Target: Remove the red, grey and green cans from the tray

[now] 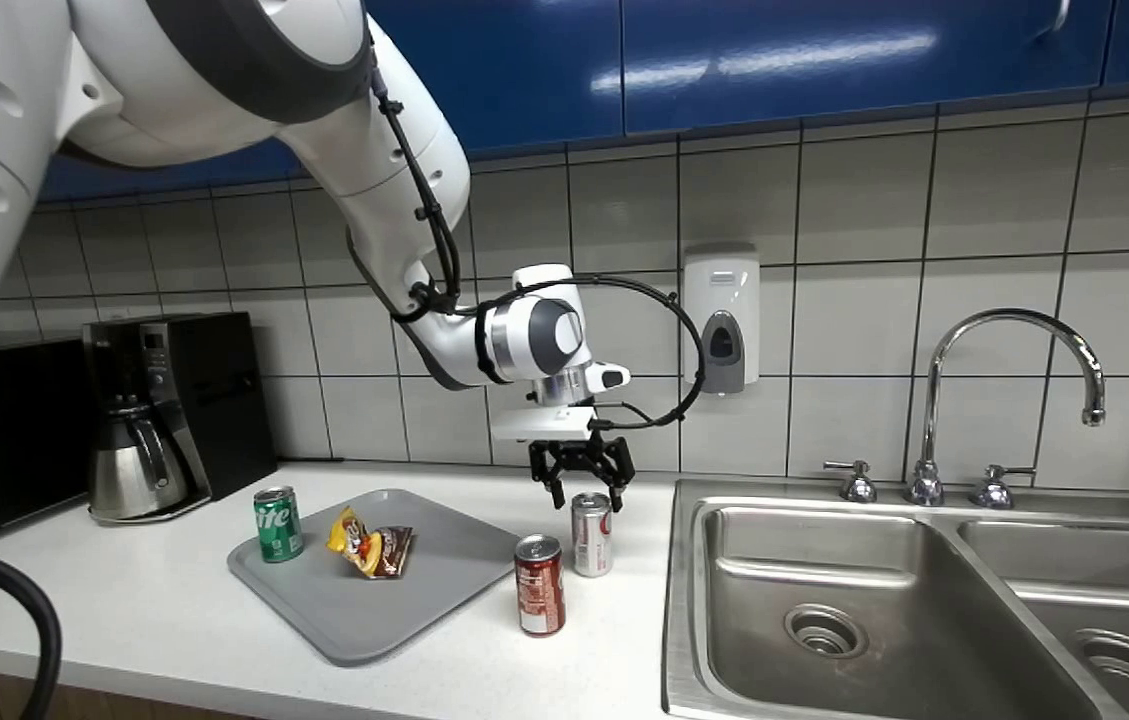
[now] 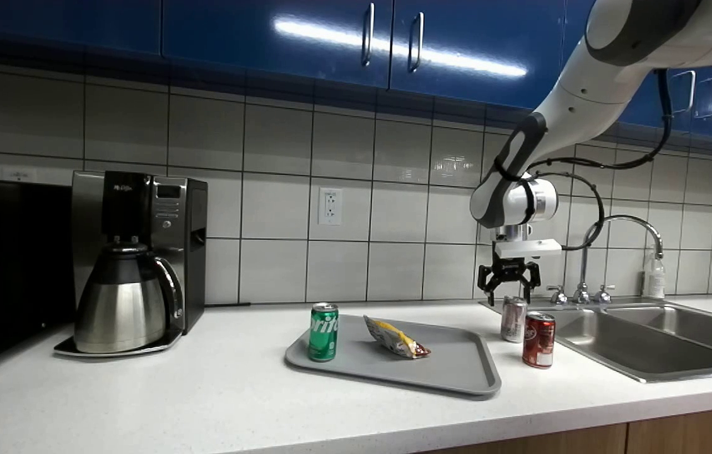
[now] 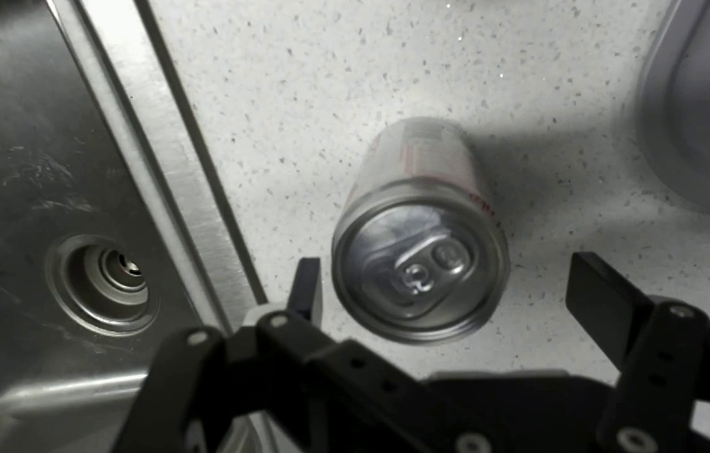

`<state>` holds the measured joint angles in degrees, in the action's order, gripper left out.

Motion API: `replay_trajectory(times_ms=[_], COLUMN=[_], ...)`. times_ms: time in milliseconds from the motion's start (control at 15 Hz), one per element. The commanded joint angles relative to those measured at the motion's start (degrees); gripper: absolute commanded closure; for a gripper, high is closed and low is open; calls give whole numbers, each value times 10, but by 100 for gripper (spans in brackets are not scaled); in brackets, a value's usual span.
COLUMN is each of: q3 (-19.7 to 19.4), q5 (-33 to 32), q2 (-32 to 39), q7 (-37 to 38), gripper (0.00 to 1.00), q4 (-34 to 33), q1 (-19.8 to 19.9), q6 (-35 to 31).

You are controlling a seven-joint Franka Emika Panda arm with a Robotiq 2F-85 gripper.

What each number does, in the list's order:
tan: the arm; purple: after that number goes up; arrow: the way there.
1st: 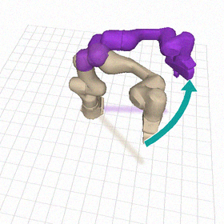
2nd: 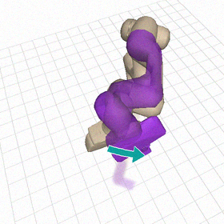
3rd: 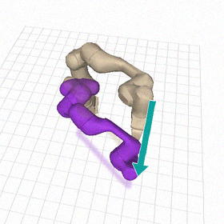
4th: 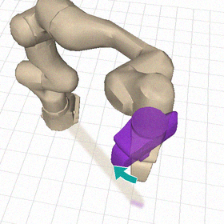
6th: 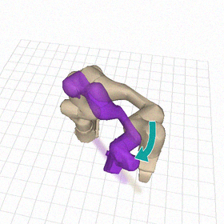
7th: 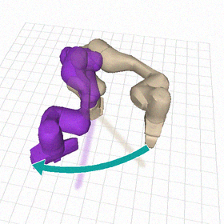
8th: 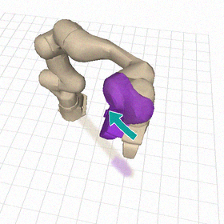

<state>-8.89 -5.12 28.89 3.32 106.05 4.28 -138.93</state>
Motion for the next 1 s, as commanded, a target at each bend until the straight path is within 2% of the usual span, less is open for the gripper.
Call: replay_trajectory(times_ms=[0,533,933], q3=[-6,2,8], q5=[-26,-37,-44], q2=[-39,-80,-101], q7=[13,8,7], gripper=[0,0,0], q4=[23,46,60], q1=[-9,-12,-29], q6=[1,-10,-22])
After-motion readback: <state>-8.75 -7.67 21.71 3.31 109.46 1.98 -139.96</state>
